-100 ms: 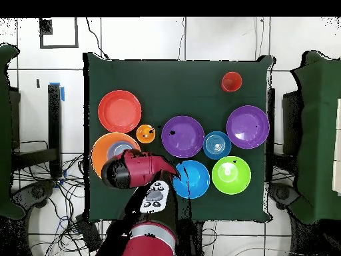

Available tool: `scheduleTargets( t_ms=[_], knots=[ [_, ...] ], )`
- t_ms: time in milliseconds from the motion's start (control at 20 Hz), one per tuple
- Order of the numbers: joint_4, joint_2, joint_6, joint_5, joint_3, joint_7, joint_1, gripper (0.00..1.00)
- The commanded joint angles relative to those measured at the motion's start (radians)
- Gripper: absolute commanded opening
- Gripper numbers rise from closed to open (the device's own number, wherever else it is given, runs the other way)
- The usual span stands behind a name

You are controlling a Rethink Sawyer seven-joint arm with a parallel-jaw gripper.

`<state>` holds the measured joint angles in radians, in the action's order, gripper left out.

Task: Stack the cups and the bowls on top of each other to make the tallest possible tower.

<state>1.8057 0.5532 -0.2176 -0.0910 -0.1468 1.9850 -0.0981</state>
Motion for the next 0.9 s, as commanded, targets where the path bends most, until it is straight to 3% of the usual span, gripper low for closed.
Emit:
scheduleTargets(
  t_ms=[50,900],
  knots=[
    [0.005,-0.014,-0.027,-0.058,0.104,0.023,0.022,0.00],
    [0.000,-0.020,0.011,-0.080,0.112,0.016,0.035,0.00]
  ],
)
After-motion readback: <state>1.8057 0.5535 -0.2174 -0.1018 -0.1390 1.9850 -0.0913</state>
